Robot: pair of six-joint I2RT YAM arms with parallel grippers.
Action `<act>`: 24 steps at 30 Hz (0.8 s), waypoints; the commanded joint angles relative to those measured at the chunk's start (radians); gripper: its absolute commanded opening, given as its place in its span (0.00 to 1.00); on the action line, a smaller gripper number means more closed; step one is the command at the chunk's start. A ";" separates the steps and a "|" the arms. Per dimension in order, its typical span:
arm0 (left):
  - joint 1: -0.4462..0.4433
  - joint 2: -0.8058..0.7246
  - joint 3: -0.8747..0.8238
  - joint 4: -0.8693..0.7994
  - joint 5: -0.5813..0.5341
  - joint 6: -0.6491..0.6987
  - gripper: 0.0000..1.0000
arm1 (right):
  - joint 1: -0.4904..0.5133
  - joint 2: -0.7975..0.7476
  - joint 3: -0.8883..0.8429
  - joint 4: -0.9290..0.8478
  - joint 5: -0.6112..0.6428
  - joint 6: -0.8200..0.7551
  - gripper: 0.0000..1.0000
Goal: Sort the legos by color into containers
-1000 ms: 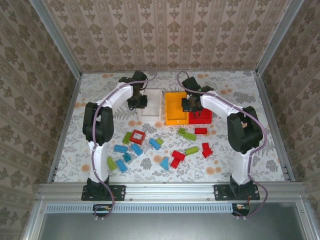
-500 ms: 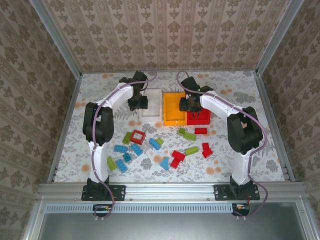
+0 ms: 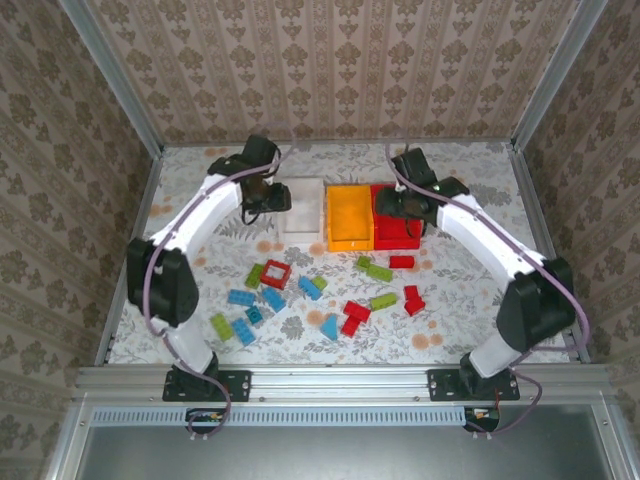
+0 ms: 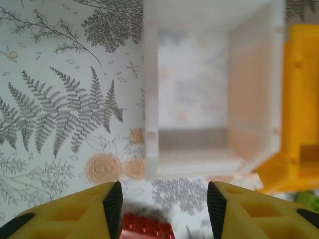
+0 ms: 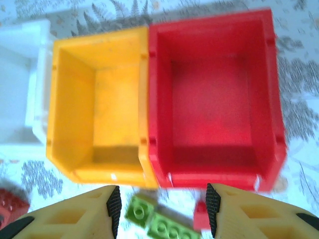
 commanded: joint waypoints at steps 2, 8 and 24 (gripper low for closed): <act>-0.096 -0.166 -0.180 0.131 0.087 0.068 0.56 | 0.042 -0.163 -0.158 -0.105 -0.014 0.122 0.52; -0.256 -0.409 -0.475 0.297 0.175 0.100 0.63 | 0.158 -0.298 -0.341 -0.224 -0.071 0.396 0.59; -0.405 -0.737 -0.767 0.418 0.102 0.093 0.66 | 0.355 -0.218 -0.547 0.039 -0.004 1.041 0.64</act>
